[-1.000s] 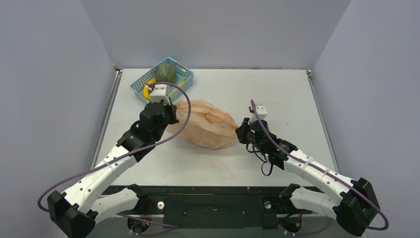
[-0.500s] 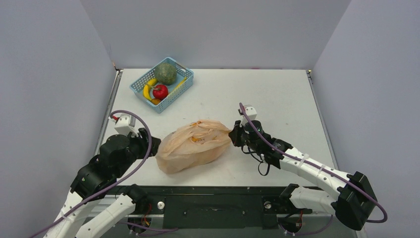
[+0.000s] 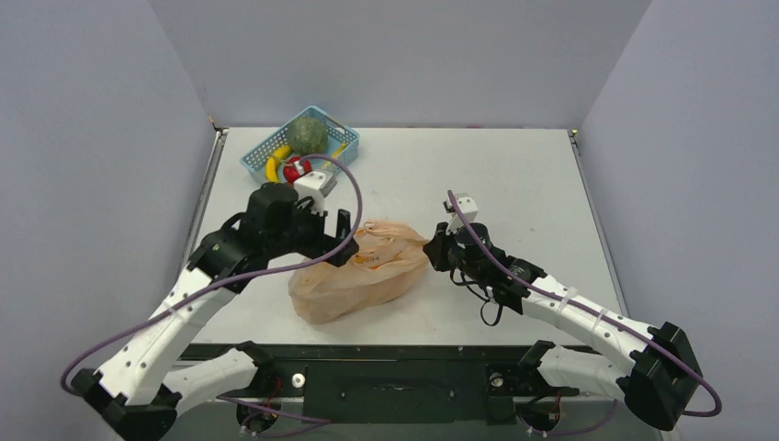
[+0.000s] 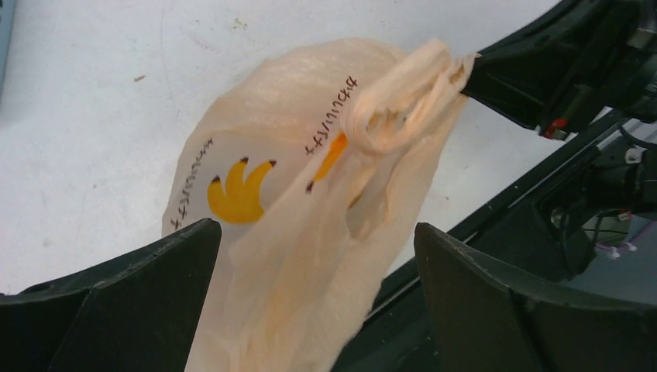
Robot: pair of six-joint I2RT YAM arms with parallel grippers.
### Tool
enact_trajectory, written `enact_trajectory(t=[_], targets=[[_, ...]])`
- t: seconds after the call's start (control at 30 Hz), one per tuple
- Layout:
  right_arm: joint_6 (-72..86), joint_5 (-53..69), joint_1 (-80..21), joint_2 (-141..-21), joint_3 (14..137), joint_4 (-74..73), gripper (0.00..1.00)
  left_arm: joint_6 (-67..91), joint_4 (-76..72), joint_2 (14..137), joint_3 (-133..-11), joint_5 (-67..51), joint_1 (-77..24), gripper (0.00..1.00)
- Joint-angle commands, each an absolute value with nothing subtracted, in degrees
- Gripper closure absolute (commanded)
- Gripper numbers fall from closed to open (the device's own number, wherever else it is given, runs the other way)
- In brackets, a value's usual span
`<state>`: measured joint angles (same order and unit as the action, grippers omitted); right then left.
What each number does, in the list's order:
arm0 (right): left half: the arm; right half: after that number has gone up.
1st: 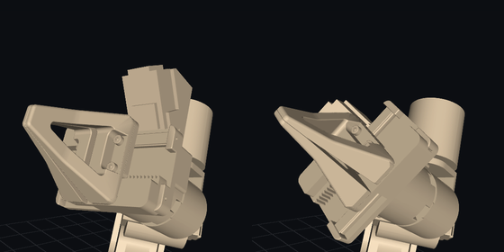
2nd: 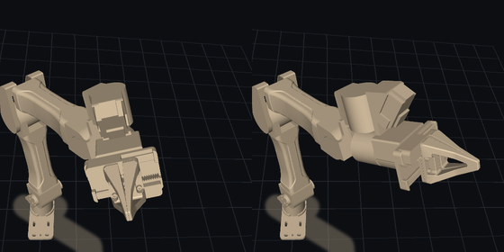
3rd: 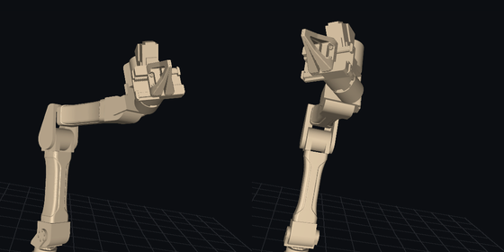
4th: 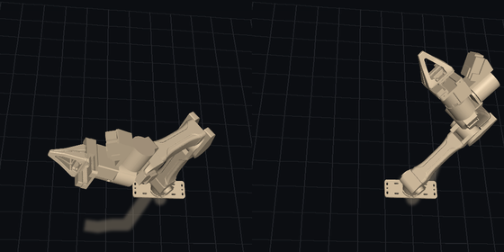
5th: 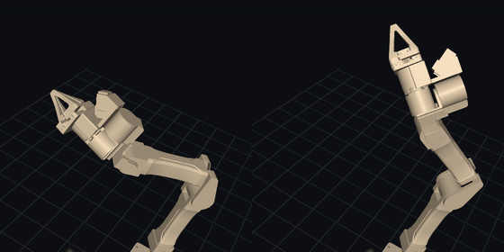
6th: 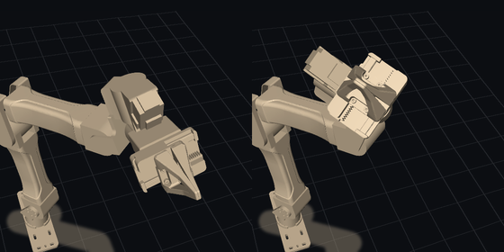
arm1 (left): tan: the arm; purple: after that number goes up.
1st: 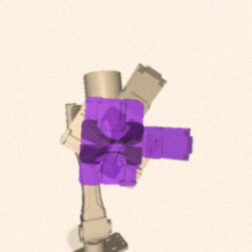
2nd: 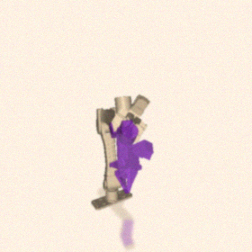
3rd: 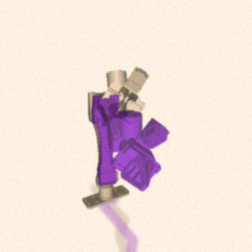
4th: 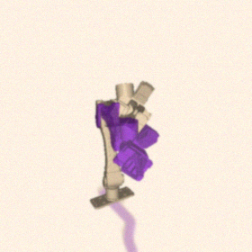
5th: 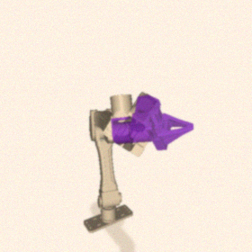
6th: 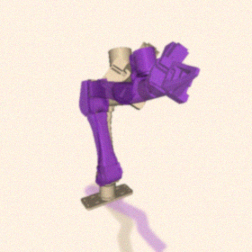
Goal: Take the fake fruits out of the plastic bag
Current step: Untie the plastic bag at the center of the board.
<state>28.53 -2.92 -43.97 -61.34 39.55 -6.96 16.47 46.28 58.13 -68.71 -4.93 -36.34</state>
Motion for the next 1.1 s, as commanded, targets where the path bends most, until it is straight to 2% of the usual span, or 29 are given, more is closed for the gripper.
enact_trajectory(t=[0.0,0.13,0.2,0.23,0.27,0.37,0.4,0.43,0.5,0.6,0.7,0.8,0.93,1.07], targets=[[28.7,-2.4,-44.3,-59.4,41.1,-5.9,1.00,6.4,40.8,68.0,-72.6,-6.6,-36.2,0.07],[29.3,-3.4,-44.3,-58.5,41.0,-6.6,1.00,7.9,37.3,71.5,-71.5,-11.3,-36.4,0.29],[29.5,-3.9,-44.2,-58.2,41.2,-7.1,1.00,10.4,33.1,69.9,-67.9,-13.3,-36.3,0.48],[29.6,-4.0,-44.2,-58.1,41.3,-7.2,1.00,12.0,31.5,69.2,-66.6,-13.4,-36.4,0.53],[29.8,-4.0,-44.3,-58.2,41.4,-7.1,1.00,12.7,29.8,67.8,-64.7,-12.9,-36.3,0.64],[30.8,-7.5,-44.3,-58.2,41.9,-8.0,1.00,15.9,30.7,63.7,-63.6,-8.5,-36.3,0.84],[32.5,-9.4,-44.1,-58.0,42.2,-9.3,1.00,16.5,30.9,62.2,-63.0,-5.5,-36.2,0.95],[33.7,-13.1,-43.8,-57.9,42.3,-10.1,1.00,17.8,31.2,58.6,-62.6,-3.8,-36.3,0.98],[37.8,-16.6,-42.4,-56.9,41.9,-11.0,1.00,19.3,31.5,52.7,-61.4,3.0,-36.2,1.00],[44.8,-15.6,-37.9,-55.7,40.3,-8.6,1.00,21.7,31.6,46.0,-60.4,9.5,-36.0,1.00],[47.3,-7.9,-33.9,-57.6,40.7,-2.8,1.00,22.3,30.0,43.3,-61.8,14.1,-35.4,1.00],[47.3,3.0,-30.5,-63.4,47.9,1.5,1.00,21.7,27.4,47.2,-65.6,13.5,-33.4,1.00],[45.1,13.1,-26.1,-75.3,65.4,-5.1,1.00,21.3,23.5,58.4,-76.0,3.5,-24.7,1.00],[41.8,15.2,-25.5,-80.8,78.1,-12.0,1.00,25.3,19.6,67.1,-85.5,-16.3,-14.3,1.00]])
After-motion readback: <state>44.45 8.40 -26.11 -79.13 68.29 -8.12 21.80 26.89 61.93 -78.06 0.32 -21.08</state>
